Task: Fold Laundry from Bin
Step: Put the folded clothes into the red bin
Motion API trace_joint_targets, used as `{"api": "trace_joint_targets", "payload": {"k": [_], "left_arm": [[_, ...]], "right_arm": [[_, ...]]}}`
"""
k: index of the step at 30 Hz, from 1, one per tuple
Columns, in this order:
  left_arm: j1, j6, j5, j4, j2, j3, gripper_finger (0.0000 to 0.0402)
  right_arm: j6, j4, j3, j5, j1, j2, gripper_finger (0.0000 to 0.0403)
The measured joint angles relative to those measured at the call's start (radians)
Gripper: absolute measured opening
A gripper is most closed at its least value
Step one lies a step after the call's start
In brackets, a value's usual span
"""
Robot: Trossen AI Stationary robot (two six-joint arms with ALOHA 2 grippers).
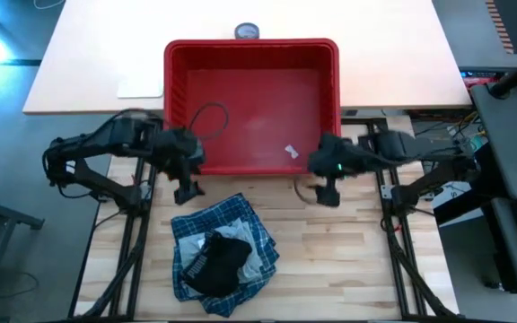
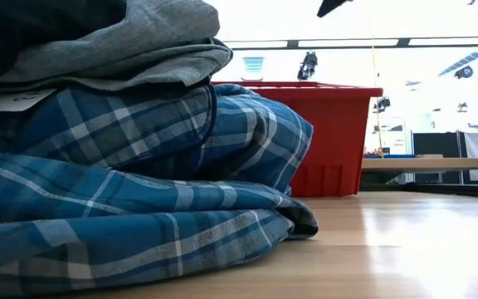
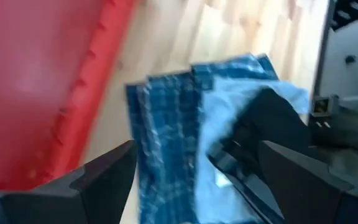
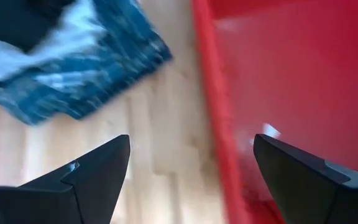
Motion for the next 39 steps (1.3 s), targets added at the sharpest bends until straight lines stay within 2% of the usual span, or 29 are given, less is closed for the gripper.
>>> {"api": "trace_joint_targets", "payload": {"k": [4,10,13,18,24,27,30,33,39], "left_arm": [[-0.121,-0.112,-0.010,-0.026,-0.004,0.000,0.0319],[-0.345,-0.314,-0.023,-0.059,-0.036,-0.033,0.0319],[-0.483,-0.433,-0.038,-0.057,-0.082,-0.105,0.0319],[-0.697,-0.580,-0.108,-0.023,-0.169,-0.296,0.0319],[-0.743,-0.550,-0.154,0.163,-0.226,-0.541,0.0319],[-0.730,-0.495,-0.157,0.216,-0.232,-0.656,0.0319],[-0.718,-0.488,-0.191,0.220,-0.240,-0.774,0.0319],[-0.714,-0.504,-0.248,0.254,-0.246,-0.882,0.0319],[-0.696,-0.520,-0.366,0.391,-0.240,-1.034,0.0319]], "right_arm": [[0.123,0.093,-0.036,0.052,0.120,0.002,0.0336],[0.440,0.181,-0.080,0.142,0.268,0.032,0.0336],[0.614,0.180,-0.084,0.145,0.327,0.089,0.0336],[0.921,0.219,-0.084,0.145,0.439,0.222,0.0336],[1.403,0.399,-0.084,0.066,0.558,0.430,0.0336],[1.538,0.557,-0.084,0.045,0.595,0.527,0.0336],[1.580,0.657,-0.084,0.032,0.610,0.602,0.0336],[1.546,0.674,-0.082,0.067,0.608,0.652,0.0336],[1.119,0.686,0.038,0.212,0.624,0.790,0.0333]]}}
